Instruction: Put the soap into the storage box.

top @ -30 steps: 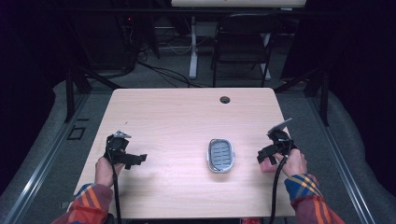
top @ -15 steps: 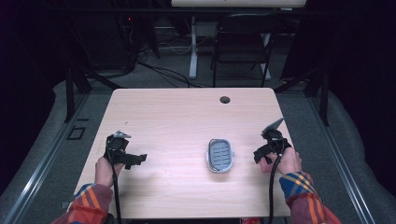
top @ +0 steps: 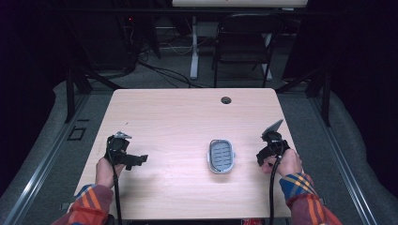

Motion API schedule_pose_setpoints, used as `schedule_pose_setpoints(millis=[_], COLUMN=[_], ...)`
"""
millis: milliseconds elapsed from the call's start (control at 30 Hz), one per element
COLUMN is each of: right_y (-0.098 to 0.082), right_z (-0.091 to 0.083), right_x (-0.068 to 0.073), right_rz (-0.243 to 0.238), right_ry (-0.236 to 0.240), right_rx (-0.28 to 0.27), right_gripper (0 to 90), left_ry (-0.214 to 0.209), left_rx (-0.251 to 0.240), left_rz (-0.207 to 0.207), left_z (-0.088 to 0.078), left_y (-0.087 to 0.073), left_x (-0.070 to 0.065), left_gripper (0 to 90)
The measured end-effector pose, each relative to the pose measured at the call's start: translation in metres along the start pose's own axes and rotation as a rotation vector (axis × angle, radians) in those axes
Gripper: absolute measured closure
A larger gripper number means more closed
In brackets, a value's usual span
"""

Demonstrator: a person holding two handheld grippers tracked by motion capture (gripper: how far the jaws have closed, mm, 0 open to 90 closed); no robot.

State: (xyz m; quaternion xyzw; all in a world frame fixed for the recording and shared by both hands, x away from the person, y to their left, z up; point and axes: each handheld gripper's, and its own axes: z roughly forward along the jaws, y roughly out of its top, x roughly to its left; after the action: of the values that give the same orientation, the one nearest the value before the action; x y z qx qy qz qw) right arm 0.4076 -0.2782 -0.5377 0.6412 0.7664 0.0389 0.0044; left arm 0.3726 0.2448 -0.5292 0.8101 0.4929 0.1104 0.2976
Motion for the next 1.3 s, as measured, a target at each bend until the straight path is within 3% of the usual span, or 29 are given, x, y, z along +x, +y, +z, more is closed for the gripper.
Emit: schedule_pose_setpoints(millis=[67,167,233,433,567,667,867,900,1000,1300], right_y=[0.001,0.002,0.004,0.003,0.004,0.002,0.003,0.001,0.003,0.001], right_z=[-0.001,0.003,0.002,0.003,0.0,-0.006,-0.015,-0.013,-0.016,-0.02], right_x=[-0.002,-0.001,-0.001,0.001,-0.002,-0.004,-0.004,-0.003,-0.004,-0.003], right_rz=[-0.016,0.01,-0.012,0.006,-0.013,0.0,-0.048,-0.033,-0.06,-0.054], right_ry=[-0.008,-0.004,-0.021,-0.012,-0.011,0.012,0.003,0.012,0.002,0.028], right_rx=[0.032,0.014,0.04,0.01,0.026,-0.022,0.014,-0.012,0.026,0.005], right_gripper=[29.1,32.5,36.2,36.6,36.9,36.9,37.0,37.1,37.1,37.2], left_ry=[-0.001,0.003,0.004,0.005,0.003,0.004,0.002,0.001,-0.003,-0.003], left_rx=[0.002,0.003,0.005,0.007,0.014,0.011,0.012,0.012,0.014,0.02], left_rz=[-0.001,0.006,0.005,0.002,0.01,0.013,0.012,0.011,0.012,0.016], left_z=[0.0,0.001,0.001,0.001,0.001,0.0,-0.001,0.0,0.0,0.002], left_y=[0.0,0.0,0.0,0.0,0.0,0.0,-0.001,-0.001,-0.001,0.0], left_x=[0.0,-0.001,-0.001,0.0,-0.003,-0.004,-0.004,-0.003,-0.004,-0.003], left_gripper=[0.0,0.0,0.0,0.0,0.0,0.0,0.0,0.0,0.0,0.0])
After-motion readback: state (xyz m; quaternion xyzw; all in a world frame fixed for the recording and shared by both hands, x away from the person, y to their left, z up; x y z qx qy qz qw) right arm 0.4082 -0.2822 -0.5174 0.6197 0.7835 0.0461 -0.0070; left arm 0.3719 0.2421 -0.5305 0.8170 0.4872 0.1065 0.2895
